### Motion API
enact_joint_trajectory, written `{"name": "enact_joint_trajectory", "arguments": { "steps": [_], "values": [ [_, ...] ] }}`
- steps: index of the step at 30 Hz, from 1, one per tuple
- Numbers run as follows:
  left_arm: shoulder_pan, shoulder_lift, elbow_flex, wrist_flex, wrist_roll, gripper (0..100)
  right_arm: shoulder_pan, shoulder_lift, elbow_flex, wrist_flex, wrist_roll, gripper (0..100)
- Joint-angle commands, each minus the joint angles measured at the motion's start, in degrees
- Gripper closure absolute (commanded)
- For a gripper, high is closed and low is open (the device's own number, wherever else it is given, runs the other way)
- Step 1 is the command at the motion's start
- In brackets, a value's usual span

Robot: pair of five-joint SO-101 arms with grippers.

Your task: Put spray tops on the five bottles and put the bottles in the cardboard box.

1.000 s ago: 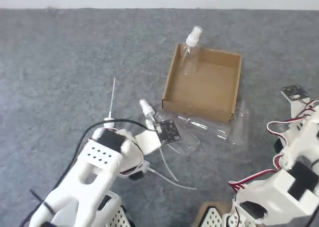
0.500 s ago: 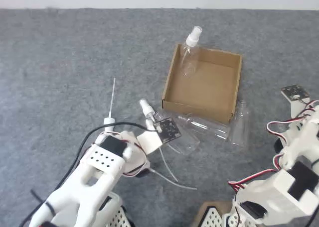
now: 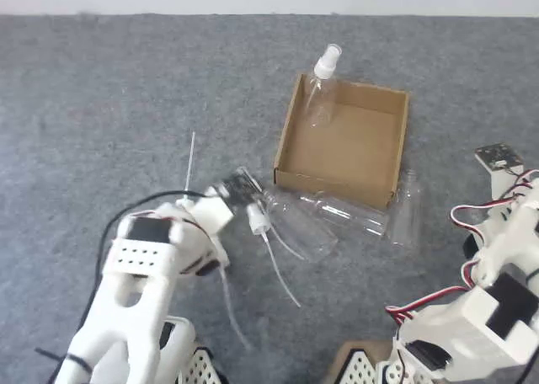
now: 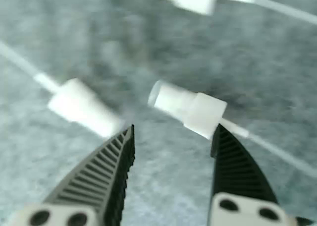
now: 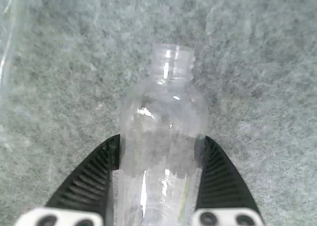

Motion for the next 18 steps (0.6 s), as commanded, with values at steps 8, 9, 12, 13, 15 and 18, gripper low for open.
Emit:
{"name": "enact_joint_trajectory", "arguments": {
  "steps": [8, 9, 12, 13, 15, 18],
  "values": [
    [-5.3, -0.1, -6.1, -5.1, 8.2, 77, 1.0, -1.5, 0.7, 1.5, 0.6, 94.0],
    [-5.3, -0.1, -6.1, -5.0, 8.1, 77, 1.0, -1.5, 0.7, 1.5, 0.6, 94.0],
    [-5.8, -0.2, -6.0, -3.5, 4.9, 77, 1.0, -1.5, 0.7, 1.5, 0.7, 94.0],
    [-6.1, -0.2, -6.1, -2.3, 3.3, 77, 1.0, -1.5, 0.7, 1.5, 0.8, 94.0],
    [-6.3, -0.2, -6.1, 0.1, 0.4, 77, 1.0, -1.5, 0.7, 1.5, 0.8, 94.0],
    [-7.0, -0.3, -6.1, 0.2, 1.0, 77, 0.9, -1.5, 0.7, 1.5, 0.8, 94.0]
  ]
}}
